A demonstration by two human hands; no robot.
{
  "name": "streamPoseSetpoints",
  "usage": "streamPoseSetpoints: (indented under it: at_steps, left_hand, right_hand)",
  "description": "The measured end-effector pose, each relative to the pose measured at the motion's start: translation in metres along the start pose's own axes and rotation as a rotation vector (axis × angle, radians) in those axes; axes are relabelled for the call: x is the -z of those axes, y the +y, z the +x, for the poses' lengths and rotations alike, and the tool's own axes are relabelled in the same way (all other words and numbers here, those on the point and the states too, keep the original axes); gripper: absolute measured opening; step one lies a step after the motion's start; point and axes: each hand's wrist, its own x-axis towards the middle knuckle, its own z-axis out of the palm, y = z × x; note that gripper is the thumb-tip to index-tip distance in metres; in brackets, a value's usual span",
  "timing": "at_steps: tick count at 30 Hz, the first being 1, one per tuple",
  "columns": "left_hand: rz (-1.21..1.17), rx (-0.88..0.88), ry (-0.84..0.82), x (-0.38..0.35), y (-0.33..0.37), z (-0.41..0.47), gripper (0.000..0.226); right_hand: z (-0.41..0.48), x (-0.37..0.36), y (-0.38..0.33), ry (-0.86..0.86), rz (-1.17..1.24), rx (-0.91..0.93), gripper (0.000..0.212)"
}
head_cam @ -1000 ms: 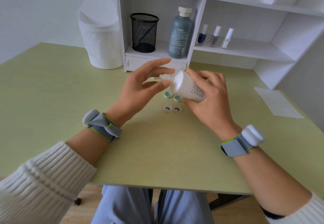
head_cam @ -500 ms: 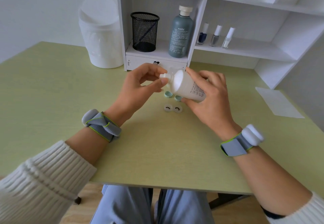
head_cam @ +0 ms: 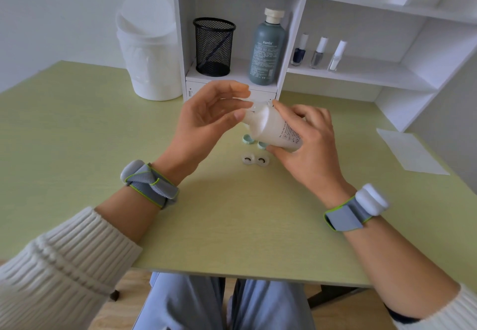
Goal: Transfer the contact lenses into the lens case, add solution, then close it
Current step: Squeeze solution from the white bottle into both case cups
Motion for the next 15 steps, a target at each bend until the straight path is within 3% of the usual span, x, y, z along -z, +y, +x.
streamPoseSetpoints:
  at_steps: [7,10,15]
  left_hand:
    - [0.444,0.134,0.078,-0.0033,-0.0045,-0.0024,0.022]
    - [0.438,0.082,0.029,-0.0042,-0.0037,-0.0032,0.015]
    - [0.328,0.085,-0.032,-0.0027,0.0002,-0.0038,0.022]
  right_hand:
    - [0.0002,-0.0011,0.0003,0.012,-0.007,0.011,0.077]
    - [0.0001,-0.0005,0.0011,0.010,-0.008,0.007,0.076]
    - [0.0004,0.0003,-0.0001,0.018,-0.010,0.008,0.076]
